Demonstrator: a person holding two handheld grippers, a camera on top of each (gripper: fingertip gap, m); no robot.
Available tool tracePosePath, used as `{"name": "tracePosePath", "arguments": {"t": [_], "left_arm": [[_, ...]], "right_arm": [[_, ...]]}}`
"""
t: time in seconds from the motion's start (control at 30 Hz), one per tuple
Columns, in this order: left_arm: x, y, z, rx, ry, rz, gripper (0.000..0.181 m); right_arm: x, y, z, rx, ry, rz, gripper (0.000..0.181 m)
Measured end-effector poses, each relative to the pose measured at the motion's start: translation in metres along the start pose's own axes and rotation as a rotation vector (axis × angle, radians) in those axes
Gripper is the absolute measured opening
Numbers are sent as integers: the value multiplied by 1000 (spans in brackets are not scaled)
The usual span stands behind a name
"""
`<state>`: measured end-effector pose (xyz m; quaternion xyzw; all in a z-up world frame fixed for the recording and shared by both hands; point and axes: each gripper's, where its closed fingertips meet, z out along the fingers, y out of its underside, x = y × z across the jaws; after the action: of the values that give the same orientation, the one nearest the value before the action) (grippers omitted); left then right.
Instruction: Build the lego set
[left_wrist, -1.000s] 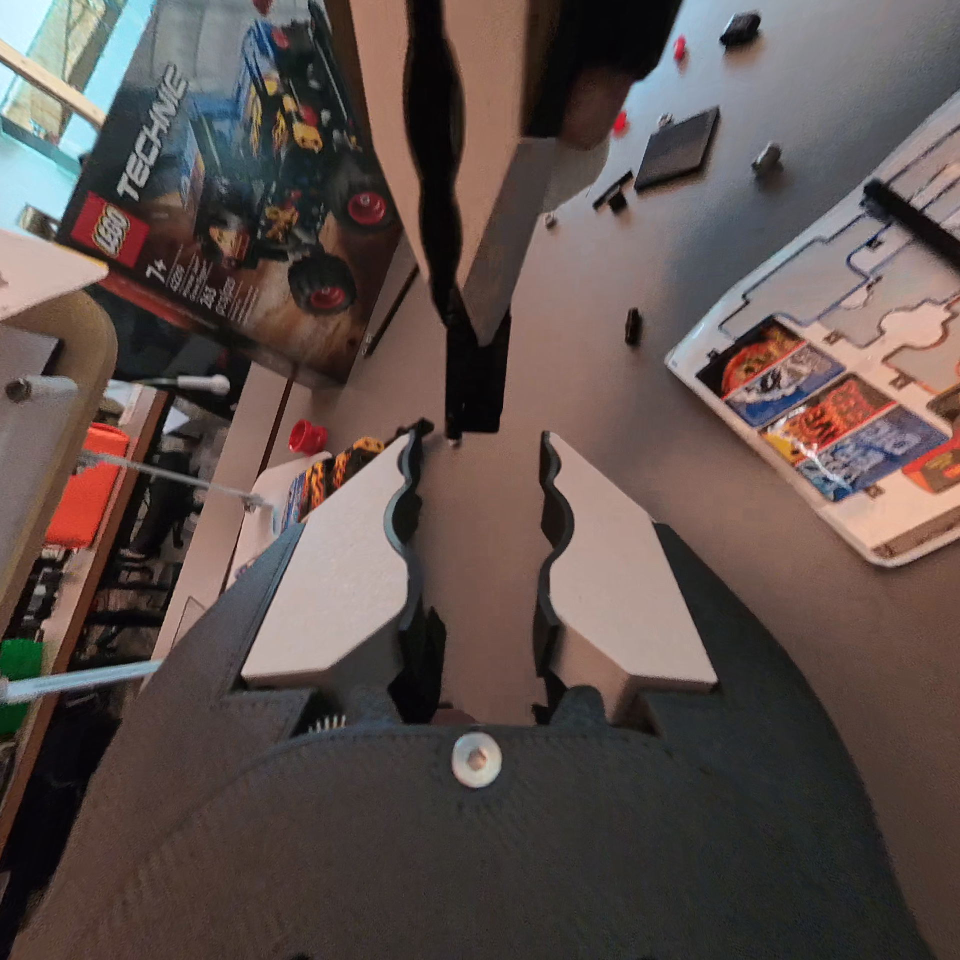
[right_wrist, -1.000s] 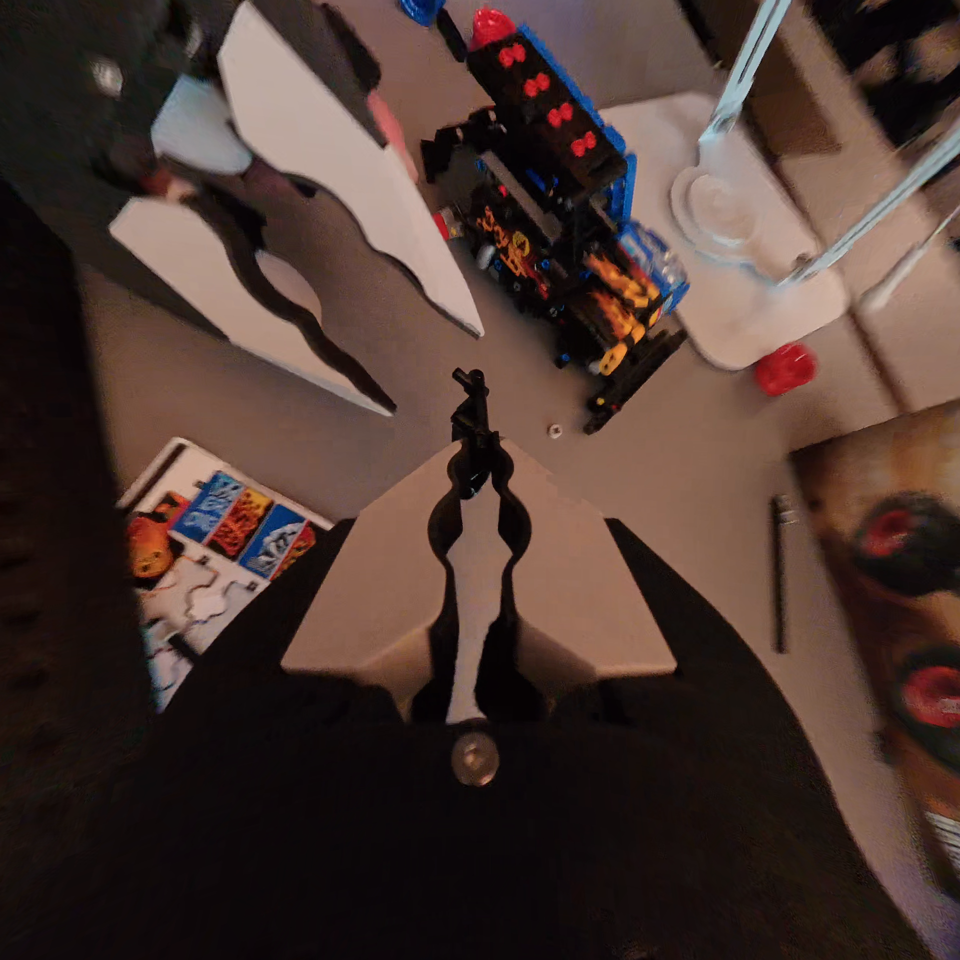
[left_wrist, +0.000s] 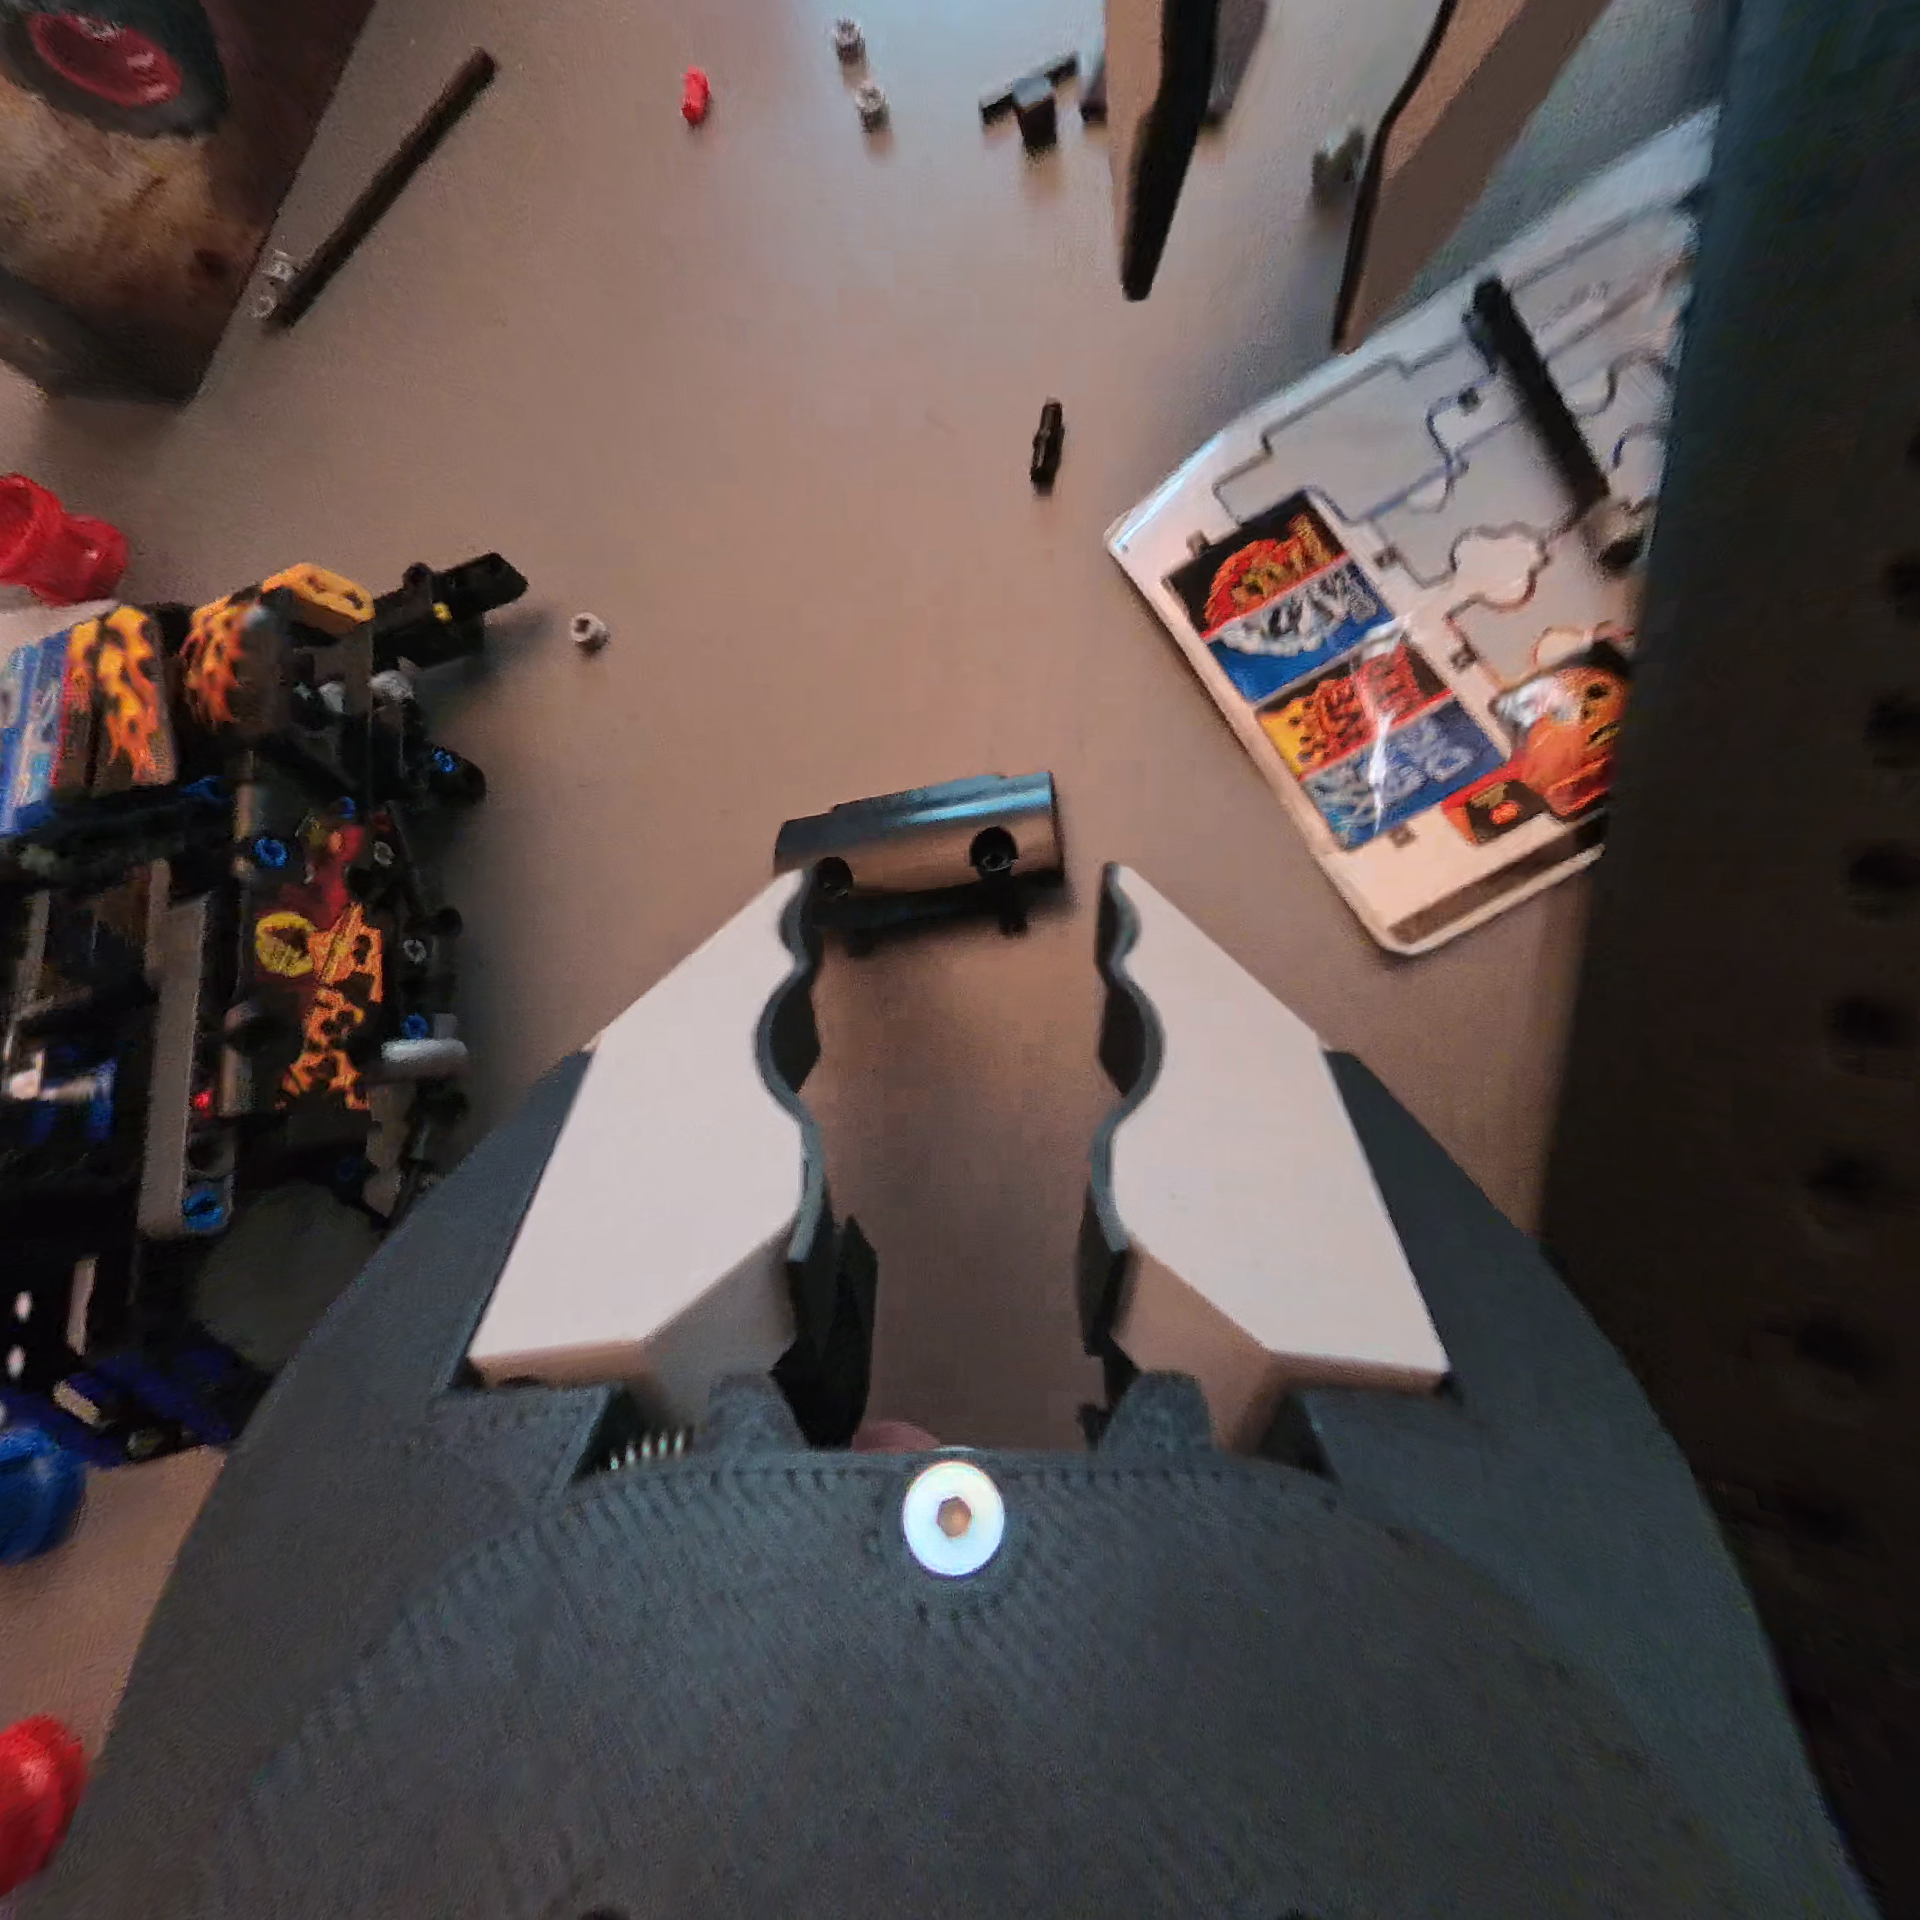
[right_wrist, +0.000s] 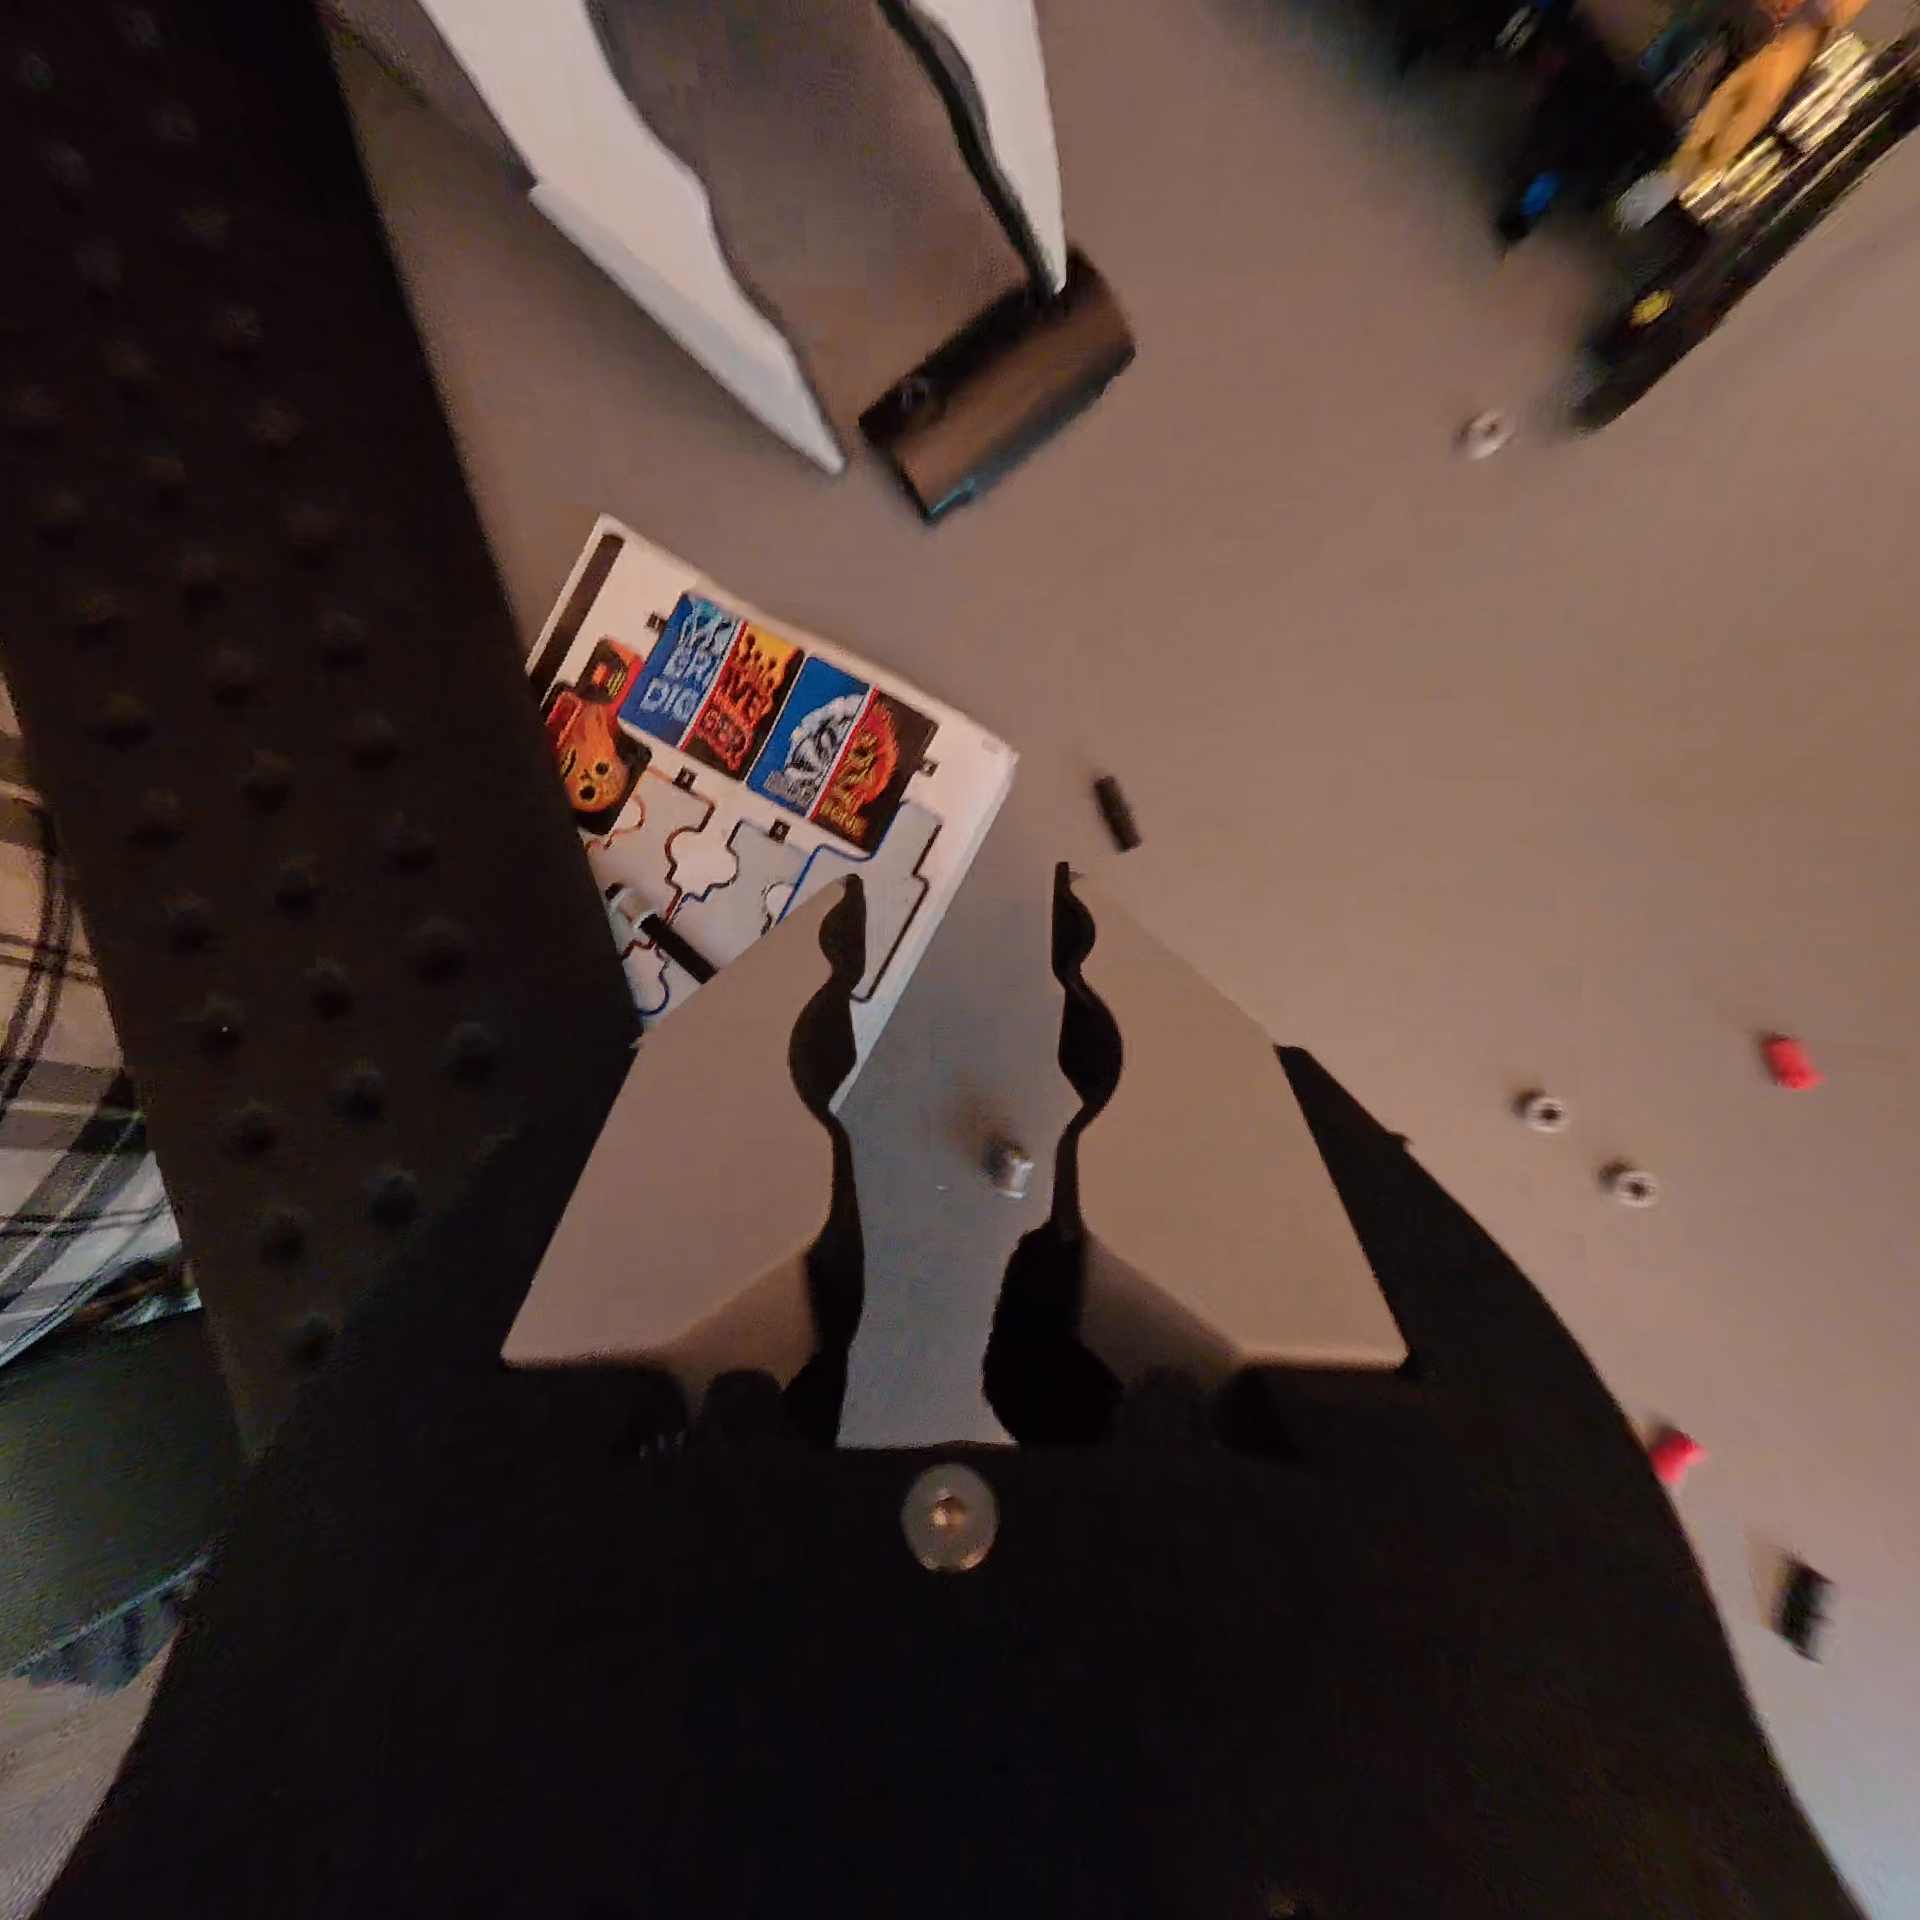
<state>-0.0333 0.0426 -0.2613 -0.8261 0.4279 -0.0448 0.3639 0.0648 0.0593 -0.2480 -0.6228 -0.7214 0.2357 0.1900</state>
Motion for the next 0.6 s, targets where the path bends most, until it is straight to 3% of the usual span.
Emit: {"name": "tracePosePath", "arguments": {"t": [0.1,0.23,0.3,0.43,0.6], "left_arm": [[-5,3,2,-24,0,79,40],[-14,12,-4,-39,28,209,40],[-25,18,-7,-66,1,201,41],[-36,17,-19,-24,-40,142,54],[-18,6,-28,72,27,43,58]], "right_arm": [[-5,12,16,-57,-25,19,36],[-10,5,23,-24,-73,49,14],[-5,4,24,-22,-63,48,1],[-5,-4,28,28,-107,64,0],[19,-21,20,141,-18,107,0]]}}
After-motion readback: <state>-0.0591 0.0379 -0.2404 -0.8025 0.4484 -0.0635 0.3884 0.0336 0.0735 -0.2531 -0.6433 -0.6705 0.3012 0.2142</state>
